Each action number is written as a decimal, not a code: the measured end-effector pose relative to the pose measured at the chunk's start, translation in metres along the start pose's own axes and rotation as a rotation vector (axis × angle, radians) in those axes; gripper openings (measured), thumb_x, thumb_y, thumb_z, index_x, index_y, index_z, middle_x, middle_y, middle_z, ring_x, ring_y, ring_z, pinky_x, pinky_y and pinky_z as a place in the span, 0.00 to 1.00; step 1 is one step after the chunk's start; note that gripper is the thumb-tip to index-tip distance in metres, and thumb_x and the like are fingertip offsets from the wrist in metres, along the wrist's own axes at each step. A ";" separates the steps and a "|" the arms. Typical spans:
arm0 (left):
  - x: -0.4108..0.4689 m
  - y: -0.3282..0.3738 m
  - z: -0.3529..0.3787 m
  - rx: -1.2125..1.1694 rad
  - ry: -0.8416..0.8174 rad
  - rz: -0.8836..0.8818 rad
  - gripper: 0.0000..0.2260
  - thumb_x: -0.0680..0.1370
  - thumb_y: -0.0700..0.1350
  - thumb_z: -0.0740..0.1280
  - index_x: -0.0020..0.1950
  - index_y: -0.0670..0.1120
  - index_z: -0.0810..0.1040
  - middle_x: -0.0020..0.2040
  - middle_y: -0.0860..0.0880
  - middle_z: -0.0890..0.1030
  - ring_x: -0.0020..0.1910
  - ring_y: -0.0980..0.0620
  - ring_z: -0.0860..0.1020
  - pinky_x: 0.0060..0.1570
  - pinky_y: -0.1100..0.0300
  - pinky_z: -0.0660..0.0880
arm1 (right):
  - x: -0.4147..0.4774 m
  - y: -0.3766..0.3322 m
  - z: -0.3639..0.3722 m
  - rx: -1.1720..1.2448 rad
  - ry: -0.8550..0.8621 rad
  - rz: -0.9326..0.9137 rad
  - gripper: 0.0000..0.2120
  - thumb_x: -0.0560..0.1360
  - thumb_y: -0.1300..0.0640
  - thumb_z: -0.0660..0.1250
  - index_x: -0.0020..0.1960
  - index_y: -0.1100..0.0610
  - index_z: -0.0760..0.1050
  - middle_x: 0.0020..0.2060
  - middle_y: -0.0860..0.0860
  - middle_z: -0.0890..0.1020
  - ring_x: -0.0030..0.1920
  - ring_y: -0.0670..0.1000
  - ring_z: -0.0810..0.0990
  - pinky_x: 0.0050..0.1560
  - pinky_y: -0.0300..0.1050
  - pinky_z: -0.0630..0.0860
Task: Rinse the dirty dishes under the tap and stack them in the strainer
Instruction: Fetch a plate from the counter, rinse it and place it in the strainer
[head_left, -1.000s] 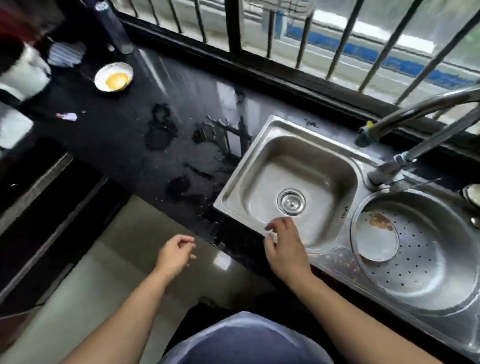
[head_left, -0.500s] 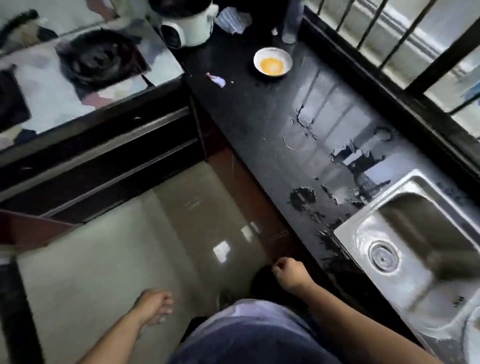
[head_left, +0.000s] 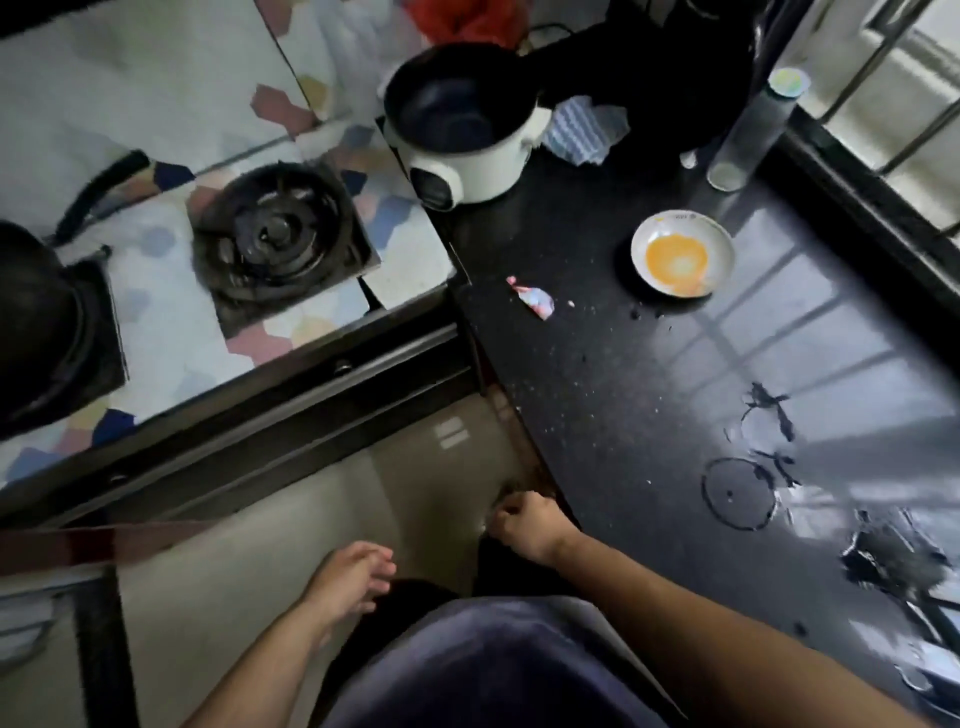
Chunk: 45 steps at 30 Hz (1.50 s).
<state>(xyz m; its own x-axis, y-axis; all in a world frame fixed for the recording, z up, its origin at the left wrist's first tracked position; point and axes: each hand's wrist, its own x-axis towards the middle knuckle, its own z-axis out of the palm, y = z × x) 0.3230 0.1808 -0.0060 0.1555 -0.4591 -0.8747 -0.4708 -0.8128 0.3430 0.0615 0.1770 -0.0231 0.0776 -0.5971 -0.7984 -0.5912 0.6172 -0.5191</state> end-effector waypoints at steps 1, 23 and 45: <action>0.003 0.024 -0.009 0.014 0.015 0.007 0.10 0.85 0.39 0.61 0.60 0.40 0.81 0.50 0.44 0.86 0.44 0.47 0.81 0.41 0.58 0.74 | 0.010 -0.018 -0.019 0.017 -0.018 -0.011 0.13 0.79 0.52 0.62 0.48 0.57 0.83 0.53 0.58 0.86 0.55 0.59 0.84 0.56 0.50 0.80; 0.105 0.536 0.222 0.843 -0.418 0.838 0.21 0.81 0.43 0.65 0.75 0.46 0.72 0.69 0.46 0.79 0.63 0.40 0.80 0.62 0.41 0.79 | 0.067 0.011 -0.309 1.273 0.888 0.447 0.25 0.78 0.59 0.63 0.75 0.57 0.68 0.46 0.47 0.80 0.44 0.53 0.84 0.49 0.55 0.84; -0.017 0.352 0.276 1.072 -0.959 0.879 0.10 0.82 0.37 0.63 0.59 0.52 0.74 0.44 0.49 0.88 0.43 0.45 0.87 0.42 0.50 0.85 | -0.129 0.040 -0.112 1.803 1.402 0.468 0.13 0.71 0.52 0.68 0.37 0.35 0.85 0.39 0.41 0.88 0.37 0.39 0.86 0.31 0.35 0.79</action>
<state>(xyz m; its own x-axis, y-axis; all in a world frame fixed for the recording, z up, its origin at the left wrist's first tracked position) -0.0853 0.0017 0.0350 -0.8137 0.0878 -0.5746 -0.5202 0.3309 0.7873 -0.0621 0.2212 0.0928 -0.6648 0.2943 -0.6866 0.7094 -0.0392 -0.7037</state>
